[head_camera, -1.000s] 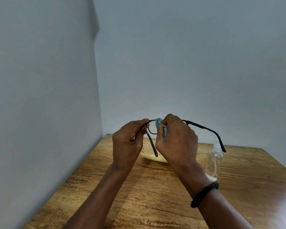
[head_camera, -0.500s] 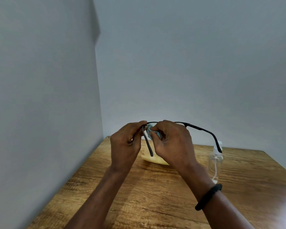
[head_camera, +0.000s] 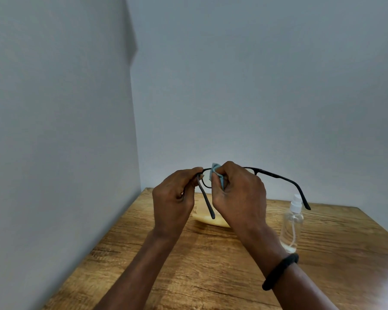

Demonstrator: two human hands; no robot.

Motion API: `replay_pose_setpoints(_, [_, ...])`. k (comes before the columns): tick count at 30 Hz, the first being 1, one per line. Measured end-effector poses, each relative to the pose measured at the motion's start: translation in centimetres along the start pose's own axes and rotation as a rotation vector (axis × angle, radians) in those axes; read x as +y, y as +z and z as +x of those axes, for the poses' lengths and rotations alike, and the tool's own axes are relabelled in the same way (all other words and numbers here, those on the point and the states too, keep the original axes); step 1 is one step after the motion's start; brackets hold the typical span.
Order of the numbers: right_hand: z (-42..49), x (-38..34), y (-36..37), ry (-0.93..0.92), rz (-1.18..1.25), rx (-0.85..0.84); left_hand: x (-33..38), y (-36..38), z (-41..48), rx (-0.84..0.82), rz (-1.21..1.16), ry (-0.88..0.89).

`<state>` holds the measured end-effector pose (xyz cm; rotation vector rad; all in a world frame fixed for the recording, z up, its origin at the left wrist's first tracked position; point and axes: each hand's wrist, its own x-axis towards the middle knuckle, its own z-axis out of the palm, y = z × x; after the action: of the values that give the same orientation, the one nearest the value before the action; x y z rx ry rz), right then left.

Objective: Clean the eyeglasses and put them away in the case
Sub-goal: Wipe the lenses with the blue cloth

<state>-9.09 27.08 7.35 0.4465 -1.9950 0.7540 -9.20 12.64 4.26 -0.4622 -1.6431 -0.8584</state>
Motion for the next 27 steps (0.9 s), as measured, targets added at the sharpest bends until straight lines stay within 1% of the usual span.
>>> replay_pose_setpoints(2, [0.0,-0.2,0.0,-0.007,0.073,-0.024,0.2,0.1,0.0,0.001,-0.012,-0.011])
replay_pose_setpoints(8, [0.3,-0.7,0.1,0.030,0.166,-0.109,-0.1,-0.2,0.2,0.023,-0.061,-0.058])
replay_pose_setpoints(10, [0.3,-0.6,-0.1,0.026,0.137,-0.163,-0.2,-0.3,0.3,0.035,-0.044,-0.055])
replay_pose_setpoints(12, [0.2,-0.5,-0.1,0.013,0.051,-0.193,-0.5,-0.3,0.4,0.050,-0.026,-0.051])
replay_pose_setpoints(13, [0.0,-0.4,-0.3,0.002,0.008,-0.167,-0.6,-0.4,0.4,0.059,-0.016,-0.050])
replay_pose_setpoints(15, [-0.2,-0.3,-0.7,-0.010,-0.041,-0.052,-0.8,-0.6,0.4,0.073,0.013,-0.052])
replay_pose_setpoints(17, [-0.1,0.1,-1.2,-0.005,-0.038,0.087,-0.9,-0.7,0.5,0.085,0.017,-0.071])
replay_pose_setpoints(19, [0.0,0.6,-1.5,0.011,-0.019,0.166,-1.0,-0.7,0.5,0.092,0.011,-0.092])
replay_pose_setpoints(22, [-0.1,1.1,-1.3,0.026,-0.055,0.183,-0.7,-0.7,0.6,0.089,0.025,-0.107])
replay_pose_setpoints(27, [-0.6,2.0,-0.5,0.084,-0.081,0.127,-0.4,-0.9,0.7,0.085,0.038,-0.106])
